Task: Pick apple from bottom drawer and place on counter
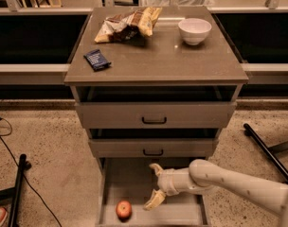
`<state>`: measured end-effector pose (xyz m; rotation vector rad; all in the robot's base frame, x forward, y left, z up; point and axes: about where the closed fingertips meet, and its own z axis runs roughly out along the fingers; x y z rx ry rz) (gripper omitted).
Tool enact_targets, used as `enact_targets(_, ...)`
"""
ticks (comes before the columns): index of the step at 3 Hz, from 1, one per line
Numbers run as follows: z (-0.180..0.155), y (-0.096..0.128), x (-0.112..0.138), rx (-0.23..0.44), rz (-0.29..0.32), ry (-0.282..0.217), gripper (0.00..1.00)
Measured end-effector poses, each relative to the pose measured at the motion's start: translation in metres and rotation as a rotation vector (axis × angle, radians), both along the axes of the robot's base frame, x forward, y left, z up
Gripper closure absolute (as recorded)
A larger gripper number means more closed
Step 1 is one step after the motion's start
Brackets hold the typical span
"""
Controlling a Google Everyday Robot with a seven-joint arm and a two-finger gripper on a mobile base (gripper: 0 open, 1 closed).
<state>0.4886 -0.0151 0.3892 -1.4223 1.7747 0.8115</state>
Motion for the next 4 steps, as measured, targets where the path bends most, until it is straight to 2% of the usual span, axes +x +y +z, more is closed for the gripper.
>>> enact_targets(1, -0.082, 0.034, -0.002, 0.001, 0.172, 0.040, 0.00)
enact_targets(2, -0.147, 0.059, -0.008, -0.002, 0.274, 0.059, 0.00)
enact_targets(3, -0.184, 0.073, -0.011, 0.008, 0.302, 0.061, 0.19)
enact_targets(4, -0.209, 0.084, -0.012, 0.029, 0.294, 0.056, 0.24)
